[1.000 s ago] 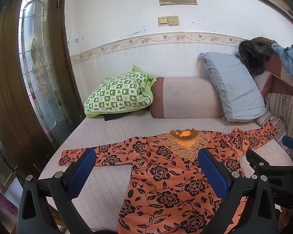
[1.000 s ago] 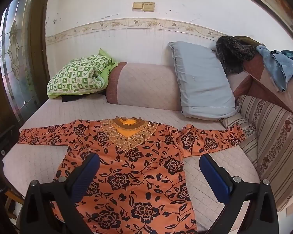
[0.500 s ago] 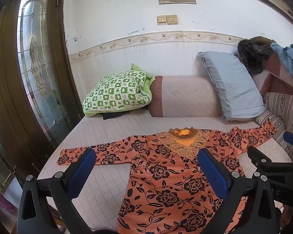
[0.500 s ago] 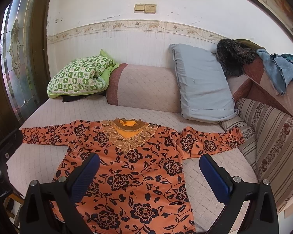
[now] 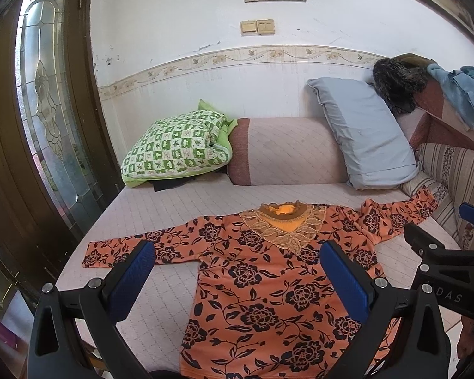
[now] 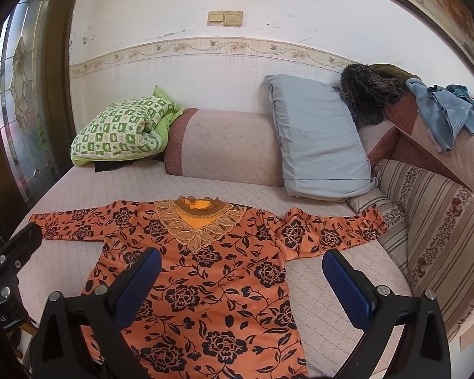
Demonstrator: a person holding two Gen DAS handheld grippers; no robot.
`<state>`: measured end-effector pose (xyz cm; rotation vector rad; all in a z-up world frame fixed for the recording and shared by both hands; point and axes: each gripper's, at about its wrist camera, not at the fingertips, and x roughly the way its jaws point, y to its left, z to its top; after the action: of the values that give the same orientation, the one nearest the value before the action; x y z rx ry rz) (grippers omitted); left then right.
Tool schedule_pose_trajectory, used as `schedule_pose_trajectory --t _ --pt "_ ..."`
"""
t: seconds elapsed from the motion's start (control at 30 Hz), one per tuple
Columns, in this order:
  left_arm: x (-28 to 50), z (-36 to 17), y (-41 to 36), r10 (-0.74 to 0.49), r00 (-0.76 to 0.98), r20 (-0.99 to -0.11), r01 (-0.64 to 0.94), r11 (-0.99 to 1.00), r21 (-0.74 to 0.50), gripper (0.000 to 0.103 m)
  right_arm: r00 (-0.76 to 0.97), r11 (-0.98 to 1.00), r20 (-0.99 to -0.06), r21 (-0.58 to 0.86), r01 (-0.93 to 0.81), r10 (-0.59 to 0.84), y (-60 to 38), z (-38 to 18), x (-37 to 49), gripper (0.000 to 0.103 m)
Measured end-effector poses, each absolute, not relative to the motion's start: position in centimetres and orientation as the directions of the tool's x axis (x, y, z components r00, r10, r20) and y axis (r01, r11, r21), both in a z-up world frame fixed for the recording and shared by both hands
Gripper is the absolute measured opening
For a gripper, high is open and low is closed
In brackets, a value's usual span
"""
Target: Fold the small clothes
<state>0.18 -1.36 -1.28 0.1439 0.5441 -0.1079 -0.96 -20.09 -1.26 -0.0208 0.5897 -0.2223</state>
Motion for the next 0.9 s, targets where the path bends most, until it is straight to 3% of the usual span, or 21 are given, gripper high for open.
schedule_pose_trajectory --t 0.9 --pt "-1.1 0.2 -3.3 -0.052 0.865 -0.498 0.134 0.982 0.131 0.103 0.82 0.96 -0.509 -0.054 0.274 -0.262 -23.9 0.4 -3.9 0.103"
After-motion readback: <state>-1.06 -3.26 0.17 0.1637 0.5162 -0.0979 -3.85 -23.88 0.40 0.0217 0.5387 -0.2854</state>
